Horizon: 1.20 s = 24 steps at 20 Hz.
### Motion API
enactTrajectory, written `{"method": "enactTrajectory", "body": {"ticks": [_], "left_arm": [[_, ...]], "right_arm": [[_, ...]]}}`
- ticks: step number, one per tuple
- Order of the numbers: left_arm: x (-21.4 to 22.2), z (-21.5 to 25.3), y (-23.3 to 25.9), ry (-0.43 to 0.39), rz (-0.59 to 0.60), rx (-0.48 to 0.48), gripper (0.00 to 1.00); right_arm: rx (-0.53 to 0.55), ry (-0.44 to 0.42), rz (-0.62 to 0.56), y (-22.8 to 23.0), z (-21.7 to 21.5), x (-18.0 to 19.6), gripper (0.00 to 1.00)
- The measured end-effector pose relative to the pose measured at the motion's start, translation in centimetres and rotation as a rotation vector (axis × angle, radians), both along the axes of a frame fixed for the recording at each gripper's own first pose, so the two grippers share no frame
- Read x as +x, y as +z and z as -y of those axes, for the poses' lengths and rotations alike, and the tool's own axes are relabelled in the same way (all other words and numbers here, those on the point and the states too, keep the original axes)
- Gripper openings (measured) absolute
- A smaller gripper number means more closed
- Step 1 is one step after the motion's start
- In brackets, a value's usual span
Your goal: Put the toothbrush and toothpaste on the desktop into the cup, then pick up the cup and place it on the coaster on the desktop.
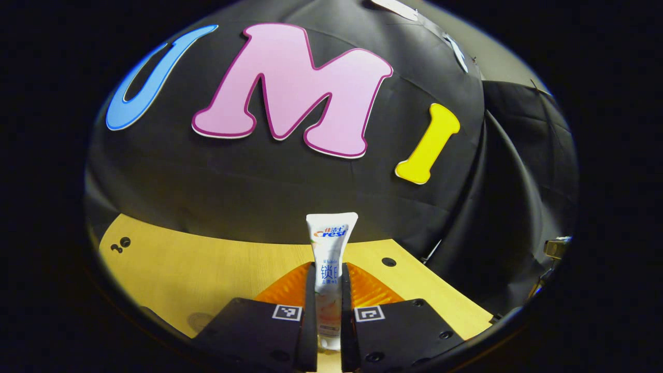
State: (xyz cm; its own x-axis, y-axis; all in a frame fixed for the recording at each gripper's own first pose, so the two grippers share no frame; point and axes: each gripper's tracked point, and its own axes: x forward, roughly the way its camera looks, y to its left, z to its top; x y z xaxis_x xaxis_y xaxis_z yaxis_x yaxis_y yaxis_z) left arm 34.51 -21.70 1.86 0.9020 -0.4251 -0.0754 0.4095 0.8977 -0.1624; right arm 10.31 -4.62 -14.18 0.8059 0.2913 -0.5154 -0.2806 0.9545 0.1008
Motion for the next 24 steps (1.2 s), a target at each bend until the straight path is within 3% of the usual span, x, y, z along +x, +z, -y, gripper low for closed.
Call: {"method": "enactTrajectory", "body": {"ticks": [6,7,8,16,19,24], "left_arm": [[2.9,1.6,-3.7,-0.025,0.122,0.056,0.24],[3.2,1.9,-4.4,-0.022,0.136,0.060,0.29],[3.2,2.2,-5.0,-0.028,0.150,0.061,0.24],[1.7,2.3,-11.0,-0.082,0.123,0.103,0.33],[0.7,0.9,-9.8,-0.033,0.166,0.126,1.00],[-3.3,-4.1,-6.9,0.081,0.199,0.102,0.98]], "right_arm": [[-0.018,0.022,-0.032,-2.4,0.8,1.8,0.06],[-0.028,0.026,-0.031,-2.7,1.0,2.2,0.05],[-0.032,0.023,-0.030,-2.9,1.2,2.7,0.05],[-0.012,0.009,-0.008,-3.8,1.0,5.4,0.06],[0.003,0.009,0.022,-3.0,0.4,6.1,0.05],[0.023,0.034,0.119,0.2,-1.5,7.0,0.05]]}}
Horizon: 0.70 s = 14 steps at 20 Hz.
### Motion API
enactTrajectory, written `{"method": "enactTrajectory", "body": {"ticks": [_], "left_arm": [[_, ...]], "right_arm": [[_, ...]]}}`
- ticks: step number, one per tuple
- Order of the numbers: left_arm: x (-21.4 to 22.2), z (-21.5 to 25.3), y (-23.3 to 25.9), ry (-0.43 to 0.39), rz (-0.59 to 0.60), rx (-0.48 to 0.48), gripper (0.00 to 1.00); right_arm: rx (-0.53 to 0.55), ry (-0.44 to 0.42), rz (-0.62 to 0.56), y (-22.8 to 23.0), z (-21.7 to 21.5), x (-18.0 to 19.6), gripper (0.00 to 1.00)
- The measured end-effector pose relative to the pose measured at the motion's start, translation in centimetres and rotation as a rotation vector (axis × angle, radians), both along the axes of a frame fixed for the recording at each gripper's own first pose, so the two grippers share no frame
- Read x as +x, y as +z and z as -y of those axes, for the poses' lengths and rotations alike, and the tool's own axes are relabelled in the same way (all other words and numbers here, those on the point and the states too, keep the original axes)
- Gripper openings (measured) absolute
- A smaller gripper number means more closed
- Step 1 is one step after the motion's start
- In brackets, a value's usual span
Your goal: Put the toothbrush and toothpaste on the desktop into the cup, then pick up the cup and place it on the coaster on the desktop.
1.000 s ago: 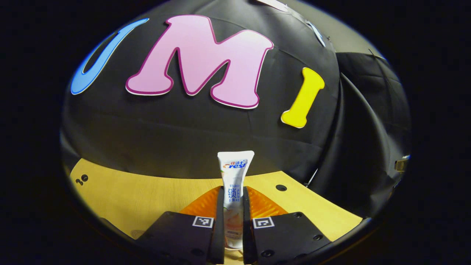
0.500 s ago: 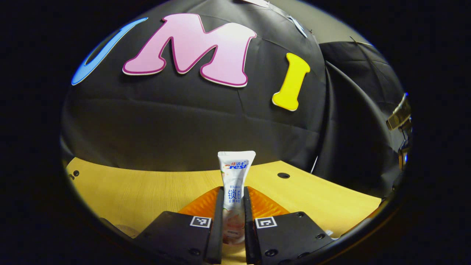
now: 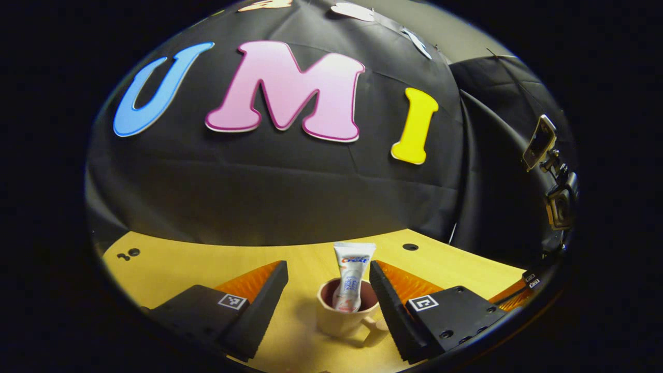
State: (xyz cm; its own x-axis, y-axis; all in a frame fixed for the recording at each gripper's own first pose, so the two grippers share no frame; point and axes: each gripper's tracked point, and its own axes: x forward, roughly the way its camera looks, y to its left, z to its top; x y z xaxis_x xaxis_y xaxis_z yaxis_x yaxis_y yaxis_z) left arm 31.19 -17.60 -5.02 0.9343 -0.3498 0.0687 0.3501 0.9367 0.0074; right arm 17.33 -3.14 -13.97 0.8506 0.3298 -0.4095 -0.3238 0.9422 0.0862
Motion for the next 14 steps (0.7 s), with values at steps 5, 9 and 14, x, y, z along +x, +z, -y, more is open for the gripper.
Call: {"method": "enactTrajectory", "body": {"ticks": [5,9,14], "left_arm": [[-4.6,-4.5,1.0,0.070,-0.026,-0.074,0.97],[-7.1,-6.5,2.0,0.102,-0.017,-0.132,0.97],[-8.6,-7.3,2.1,0.105,-0.035,-0.194,0.97]], "right_arm": [[0.035,0.030,0.156,5.0,-2.6,2.9,0.05],[0.093,0.036,0.274,8.1,-5.4,5.5,0.05],[0.145,0.002,0.381,10.3,-6.6,8.3,0.05]]}}
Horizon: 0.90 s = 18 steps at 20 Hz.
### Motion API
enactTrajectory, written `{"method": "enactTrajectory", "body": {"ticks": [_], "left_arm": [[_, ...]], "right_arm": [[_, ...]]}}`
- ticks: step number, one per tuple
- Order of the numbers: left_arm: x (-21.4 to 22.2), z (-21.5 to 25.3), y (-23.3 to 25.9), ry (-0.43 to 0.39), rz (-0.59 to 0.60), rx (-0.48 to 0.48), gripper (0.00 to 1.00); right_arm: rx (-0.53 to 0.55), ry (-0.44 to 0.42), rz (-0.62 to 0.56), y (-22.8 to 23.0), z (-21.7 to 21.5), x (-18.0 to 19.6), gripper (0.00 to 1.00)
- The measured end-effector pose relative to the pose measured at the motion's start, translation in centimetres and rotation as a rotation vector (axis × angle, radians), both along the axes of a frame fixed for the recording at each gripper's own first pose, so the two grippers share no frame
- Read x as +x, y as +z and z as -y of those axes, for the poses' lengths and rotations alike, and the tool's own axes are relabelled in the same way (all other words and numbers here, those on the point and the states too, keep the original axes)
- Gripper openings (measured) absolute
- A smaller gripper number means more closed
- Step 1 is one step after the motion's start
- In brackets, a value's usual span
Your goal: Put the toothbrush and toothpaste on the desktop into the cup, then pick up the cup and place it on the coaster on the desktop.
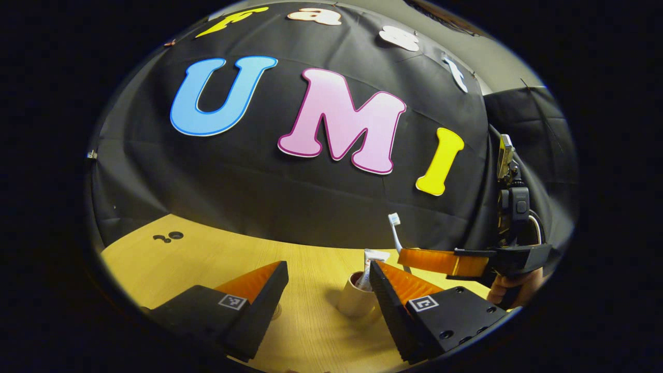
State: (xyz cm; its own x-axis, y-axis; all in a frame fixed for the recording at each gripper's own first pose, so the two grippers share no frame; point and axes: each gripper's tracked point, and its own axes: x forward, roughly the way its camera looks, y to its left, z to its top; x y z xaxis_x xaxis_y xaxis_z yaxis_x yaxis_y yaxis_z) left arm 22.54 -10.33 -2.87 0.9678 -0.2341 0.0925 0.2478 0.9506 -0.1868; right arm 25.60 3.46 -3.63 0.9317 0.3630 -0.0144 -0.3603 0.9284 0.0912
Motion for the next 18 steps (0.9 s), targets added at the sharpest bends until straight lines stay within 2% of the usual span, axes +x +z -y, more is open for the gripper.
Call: {"method": "enactTrajectory", "body": {"ticks": [8,15,18], "left_arm": [[-0.6,-0.7,0.4,0.009,0.024,-0.058,0.97],[-0.6,-1.8,-0.9,0.030,0.017,-0.159,0.97],[-0.4,-1.6,-1.4,0.026,0.016,-0.156,0.97]], "right_arm": [[0.065,-0.011,0.147,1.9,-0.3,3.5,0.05],[-0.010,-0.015,0.313,1.8,-0.7,4.1,0.05],[-0.033,-0.022,0.352,1.6,-0.7,4.2,0.05]]}}
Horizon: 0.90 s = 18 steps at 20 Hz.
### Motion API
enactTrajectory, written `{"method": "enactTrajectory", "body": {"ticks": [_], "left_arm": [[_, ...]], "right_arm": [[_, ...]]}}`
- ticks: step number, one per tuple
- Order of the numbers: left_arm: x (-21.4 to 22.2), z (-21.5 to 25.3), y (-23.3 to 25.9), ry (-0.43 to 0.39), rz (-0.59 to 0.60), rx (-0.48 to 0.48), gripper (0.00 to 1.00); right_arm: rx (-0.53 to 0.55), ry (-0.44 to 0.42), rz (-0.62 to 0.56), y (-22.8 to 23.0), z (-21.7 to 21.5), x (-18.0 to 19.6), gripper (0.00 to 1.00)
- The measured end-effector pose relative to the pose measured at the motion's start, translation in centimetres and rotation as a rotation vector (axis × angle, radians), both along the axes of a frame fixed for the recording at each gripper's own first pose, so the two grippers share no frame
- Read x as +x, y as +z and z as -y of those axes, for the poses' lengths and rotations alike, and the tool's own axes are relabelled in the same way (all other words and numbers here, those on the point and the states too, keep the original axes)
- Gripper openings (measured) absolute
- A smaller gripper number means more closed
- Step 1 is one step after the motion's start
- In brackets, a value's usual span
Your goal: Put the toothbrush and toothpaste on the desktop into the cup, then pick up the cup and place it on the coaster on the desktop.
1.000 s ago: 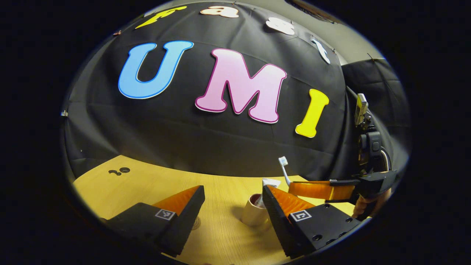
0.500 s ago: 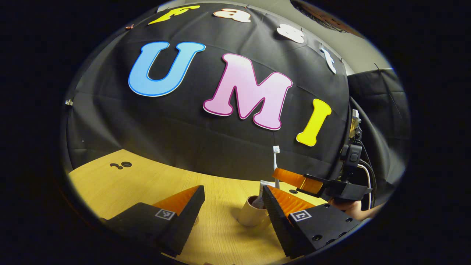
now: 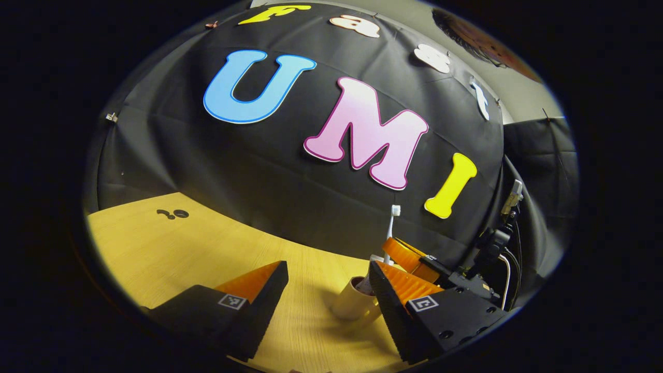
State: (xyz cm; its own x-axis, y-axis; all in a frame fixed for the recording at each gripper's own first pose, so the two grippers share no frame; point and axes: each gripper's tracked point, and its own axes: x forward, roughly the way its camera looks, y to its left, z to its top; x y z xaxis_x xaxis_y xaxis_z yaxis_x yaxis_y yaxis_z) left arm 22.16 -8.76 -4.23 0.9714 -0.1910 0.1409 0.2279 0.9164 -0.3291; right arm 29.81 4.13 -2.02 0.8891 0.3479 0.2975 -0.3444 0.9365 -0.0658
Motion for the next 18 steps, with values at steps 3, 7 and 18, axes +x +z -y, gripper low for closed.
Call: {"method": "enactTrajectory", "body": {"ticks": [3,7,18], "left_arm": [[0.1,0.6,-0.6,-0.013,-0.009,0.012,0.97],[0.5,1.0,-1.2,-0.025,-0.017,0.017,0.97],[-1.0,0.8,-1.7,-0.022,-0.039,0.051,0.97]], "right_arm": [[-0.026,-0.011,0.016,-0.7,-0.1,0.4,0.05],[-0.035,-0.028,0.023,-2.3,0.5,0.0,0.12],[-0.043,-0.034,-0.100,-4.8,1.3,-5.4,0.83]]}}
